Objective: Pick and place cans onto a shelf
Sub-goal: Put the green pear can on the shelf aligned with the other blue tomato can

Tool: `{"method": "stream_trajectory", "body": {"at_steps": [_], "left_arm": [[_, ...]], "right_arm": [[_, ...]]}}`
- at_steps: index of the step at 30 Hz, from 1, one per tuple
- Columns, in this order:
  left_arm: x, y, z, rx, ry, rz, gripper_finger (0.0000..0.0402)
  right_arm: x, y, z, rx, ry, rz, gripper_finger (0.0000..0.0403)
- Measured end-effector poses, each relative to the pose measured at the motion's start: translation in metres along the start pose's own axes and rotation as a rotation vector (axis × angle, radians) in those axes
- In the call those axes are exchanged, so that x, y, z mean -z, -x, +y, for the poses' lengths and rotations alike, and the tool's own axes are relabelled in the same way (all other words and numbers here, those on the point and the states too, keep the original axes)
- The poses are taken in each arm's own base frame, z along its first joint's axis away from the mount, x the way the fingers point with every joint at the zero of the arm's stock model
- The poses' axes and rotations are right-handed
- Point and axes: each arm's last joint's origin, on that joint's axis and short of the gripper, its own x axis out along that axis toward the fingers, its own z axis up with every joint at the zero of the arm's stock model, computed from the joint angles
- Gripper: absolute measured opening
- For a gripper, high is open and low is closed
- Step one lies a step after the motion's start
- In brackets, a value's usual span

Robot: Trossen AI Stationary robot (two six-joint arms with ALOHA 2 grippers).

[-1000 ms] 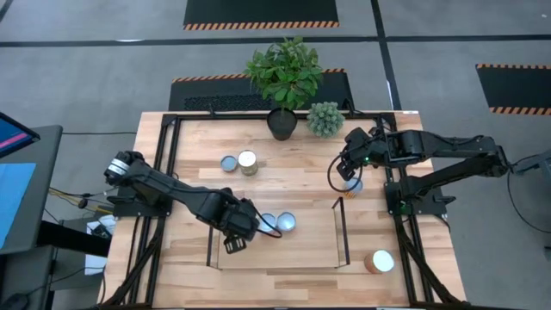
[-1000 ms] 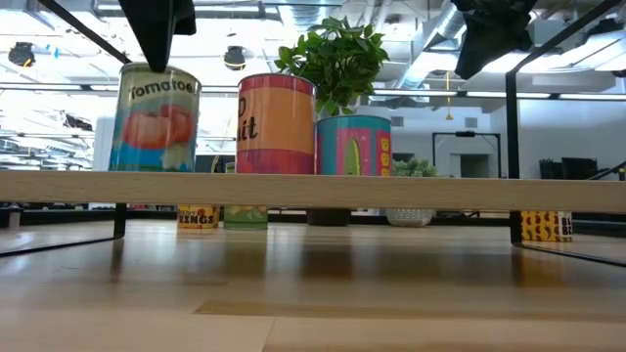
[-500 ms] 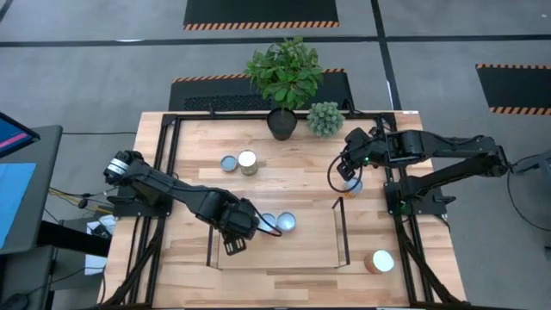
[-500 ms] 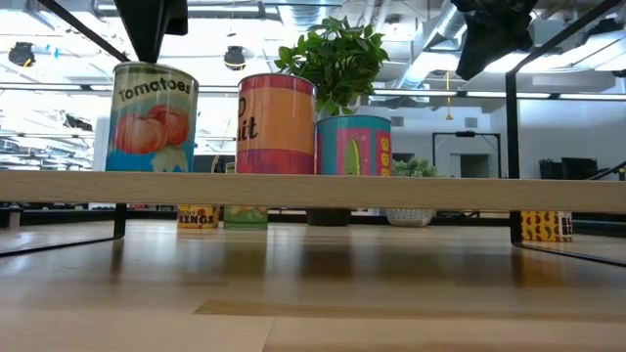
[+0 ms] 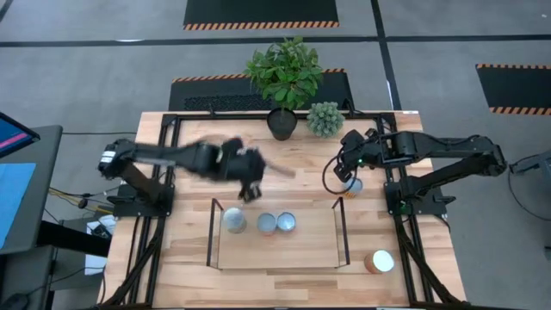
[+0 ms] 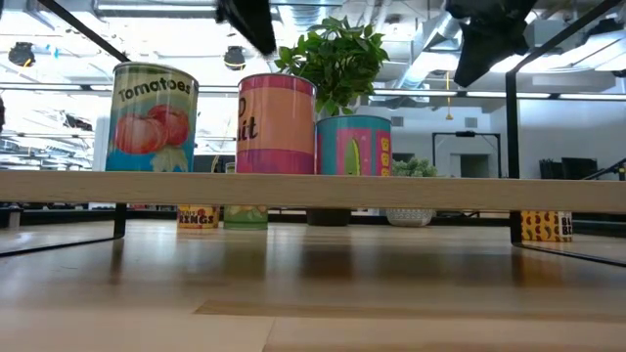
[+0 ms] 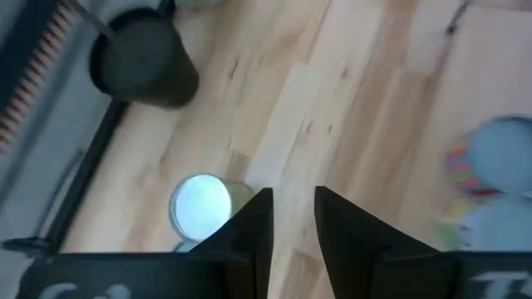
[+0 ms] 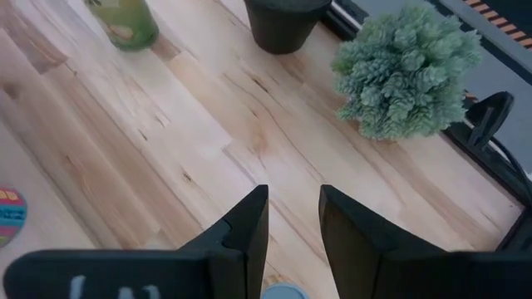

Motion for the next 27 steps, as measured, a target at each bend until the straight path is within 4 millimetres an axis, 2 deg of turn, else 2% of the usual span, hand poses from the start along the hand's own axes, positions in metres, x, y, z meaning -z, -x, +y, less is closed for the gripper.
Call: {"method": "stream_trajectory", "body": {"at_steps": [3, 5, 10, 14, 18, 21, 27], "left_arm": [[-0.01, -0.027, 0.03, 0.066, 0.048, 0.097, 0.0077], [-0.011, -0.038, 0.047, 0.095, 0.075, 0.147, 0.0077], [-0.011, -0.064, 0.07, 0.11, 0.078, 0.245, 0.0077], [-0.01, -0.091, 0.073, 0.127, 0.05, 0.329, 0.0077], [-0.011, -0.118, 0.069, 0.215, 0.054, 0.381, 0.0077], [-0.007, -0.134, 0.067, 0.21, 0.051, 0.441, 0.0077], [-0.001, -0.146, 0.067, 0.117, 0.063, 0.506, 0.0077]], "right_arm": [[0.0, 0.001, -0.001, -0.001, 0.007, 0.0, 0.0131], [0.001, 0.001, -0.001, 0.005, 0.013, 0.008, 0.0131], [0.005, 0.002, -0.005, 0.032, 0.034, 0.038, 0.0131], [0.006, 0.002, -0.006, 0.041, 0.044, 0.051, 0.0131], [0.006, 0.002, -0.006, 0.041, 0.045, 0.051, 0.0131], [0.006, 0.002, -0.006, 0.041, 0.045, 0.051, 0.0131], [0.006, 0.002, -0.005, 0.039, 0.042, 0.053, 0.0131]]}}
